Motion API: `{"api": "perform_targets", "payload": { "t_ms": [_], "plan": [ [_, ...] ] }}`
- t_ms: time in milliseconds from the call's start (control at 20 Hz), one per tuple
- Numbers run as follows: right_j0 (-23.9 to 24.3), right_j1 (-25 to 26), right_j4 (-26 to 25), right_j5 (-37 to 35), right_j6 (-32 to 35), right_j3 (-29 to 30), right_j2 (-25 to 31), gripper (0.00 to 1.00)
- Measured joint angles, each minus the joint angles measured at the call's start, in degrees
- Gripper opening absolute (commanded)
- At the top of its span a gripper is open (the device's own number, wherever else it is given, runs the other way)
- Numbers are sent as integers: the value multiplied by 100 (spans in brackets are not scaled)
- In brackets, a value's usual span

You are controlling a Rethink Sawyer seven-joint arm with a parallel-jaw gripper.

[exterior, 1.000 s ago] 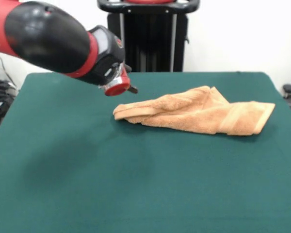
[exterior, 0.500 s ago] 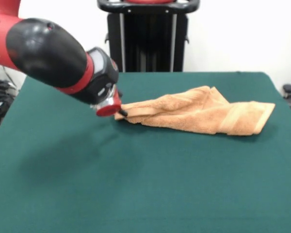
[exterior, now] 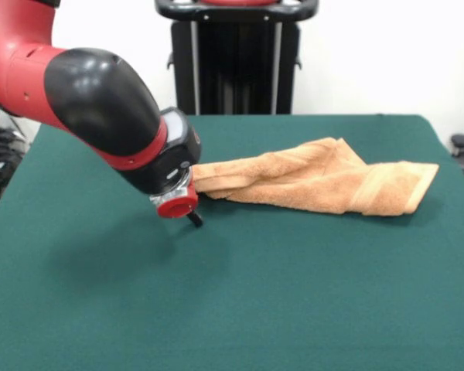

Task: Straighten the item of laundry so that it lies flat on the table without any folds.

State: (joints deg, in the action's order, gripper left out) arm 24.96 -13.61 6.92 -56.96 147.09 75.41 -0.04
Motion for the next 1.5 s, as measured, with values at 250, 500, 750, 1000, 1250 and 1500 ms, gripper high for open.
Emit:
{"api": "perform_targets", "payload": {
  "t_ms": [250,500,750,1000,1250,1500],
  "plan": [
    [-14,11,-1,33,0,8,5,100],
    [-11,6,0,40,0,18,8,100],
    [9,5,-1,38,0,23,24,100],
    [-35,2,-180,15,0,-56,22,100],
    [-189,-28,-662,-226,0,-290,10,100],
    [-250,-111,-1057,-579,0,-489,5,100]
  ]
}}
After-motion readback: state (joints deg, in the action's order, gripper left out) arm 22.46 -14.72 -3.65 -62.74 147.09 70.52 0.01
